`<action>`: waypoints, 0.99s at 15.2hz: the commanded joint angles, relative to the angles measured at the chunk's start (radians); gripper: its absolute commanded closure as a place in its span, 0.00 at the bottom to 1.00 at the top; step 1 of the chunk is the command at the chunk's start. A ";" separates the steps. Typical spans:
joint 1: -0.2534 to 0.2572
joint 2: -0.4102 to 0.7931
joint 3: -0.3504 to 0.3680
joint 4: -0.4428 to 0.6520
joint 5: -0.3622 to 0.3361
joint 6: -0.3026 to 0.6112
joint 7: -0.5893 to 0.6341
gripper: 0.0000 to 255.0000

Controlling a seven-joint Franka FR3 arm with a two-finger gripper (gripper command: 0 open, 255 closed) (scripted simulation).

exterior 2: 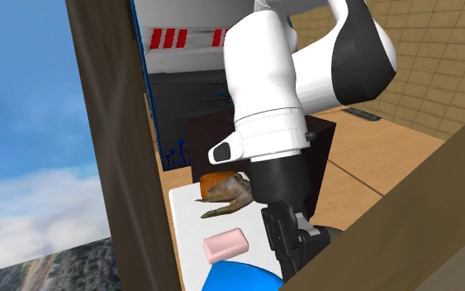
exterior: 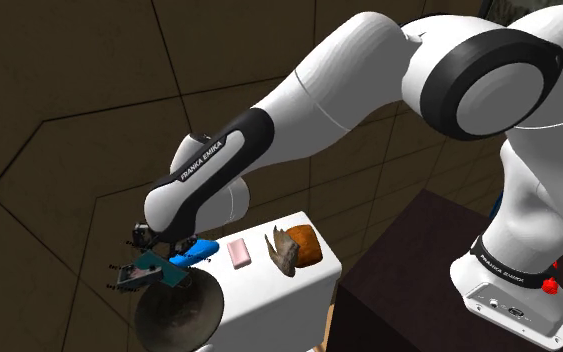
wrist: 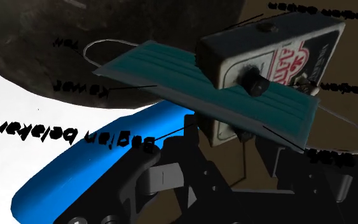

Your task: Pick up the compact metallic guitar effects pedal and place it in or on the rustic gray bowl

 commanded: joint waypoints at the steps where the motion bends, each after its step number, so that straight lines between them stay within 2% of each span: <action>1: -0.012 0.028 0.022 0.002 0.017 0.021 -0.026 1.00; 9: -0.012 0.028 0.022 0.002 0.017 0.021 -0.026 1.00; 10: -0.016 0.024 0.023 -0.002 0.019 0.021 -0.031 0.00; 15: -0.012 0.028 0.022 0.002 0.017 0.021 -0.026 0.00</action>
